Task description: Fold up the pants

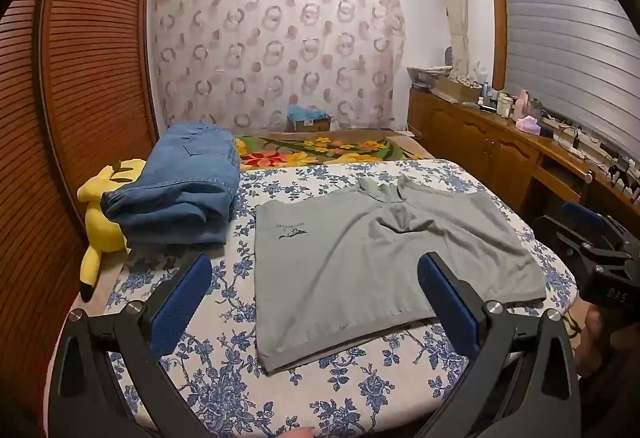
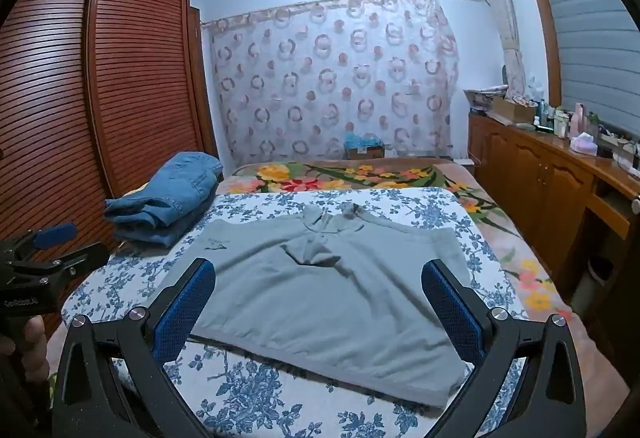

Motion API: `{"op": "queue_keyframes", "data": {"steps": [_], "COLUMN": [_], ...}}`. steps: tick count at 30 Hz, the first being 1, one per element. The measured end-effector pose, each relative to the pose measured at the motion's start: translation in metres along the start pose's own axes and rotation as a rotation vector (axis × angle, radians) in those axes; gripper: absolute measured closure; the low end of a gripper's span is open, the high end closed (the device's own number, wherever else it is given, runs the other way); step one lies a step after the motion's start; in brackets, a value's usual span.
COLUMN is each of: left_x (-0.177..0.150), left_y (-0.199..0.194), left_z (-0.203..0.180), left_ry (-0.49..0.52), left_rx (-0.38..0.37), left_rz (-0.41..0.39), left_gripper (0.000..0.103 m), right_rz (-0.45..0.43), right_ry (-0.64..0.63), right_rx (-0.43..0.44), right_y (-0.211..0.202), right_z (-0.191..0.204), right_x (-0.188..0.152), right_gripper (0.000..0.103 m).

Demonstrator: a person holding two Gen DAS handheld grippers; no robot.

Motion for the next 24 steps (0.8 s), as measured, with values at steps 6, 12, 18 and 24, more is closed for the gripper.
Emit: {"op": "queue_keyframes", "data": {"steps": [6,12,18,24], "left_x": [0.0001,0.0002,0.0001,0.0001], "left_y": [0.0001,0.0017,-0.0003,-0.0004], "left_z": [0.0001,0.0027,0.0002,0.0005], "left_ry": [-0.002,-0.001,-0.003,-0.003], "left_rx": [-0.004,0.0,-0.001,0.0], "left_rz": [-0.002,0.0,-0.003,-0.003], "left_gripper": [0.0,0.0,0.0,0.0], "right_rz": [0.0,-0.001,0.005,0.005], "right_ry": [-0.007,0.002,0.002,0.002], "right_rx": [-0.007,0.01,0.013,0.01], "right_y": [-0.0013,-0.0027,0.0033,0.0039], "right_z": [0.0014,0.0002,-0.0014,-0.0005], "right_x": [-0.0004,-0.0005,-0.0007,-0.0004], "right_gripper": [0.0,0.0,0.0,0.0]}}
Point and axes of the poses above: each gripper's, at about its wrist camera, not at the fingertips, and y roughly the way its jaws point, z to its left, x to its top, the point moved 6 cm from there along y, roughly the way its jaws point, and after that the axes turned 11 degrees about z, right-handed, at the moved point
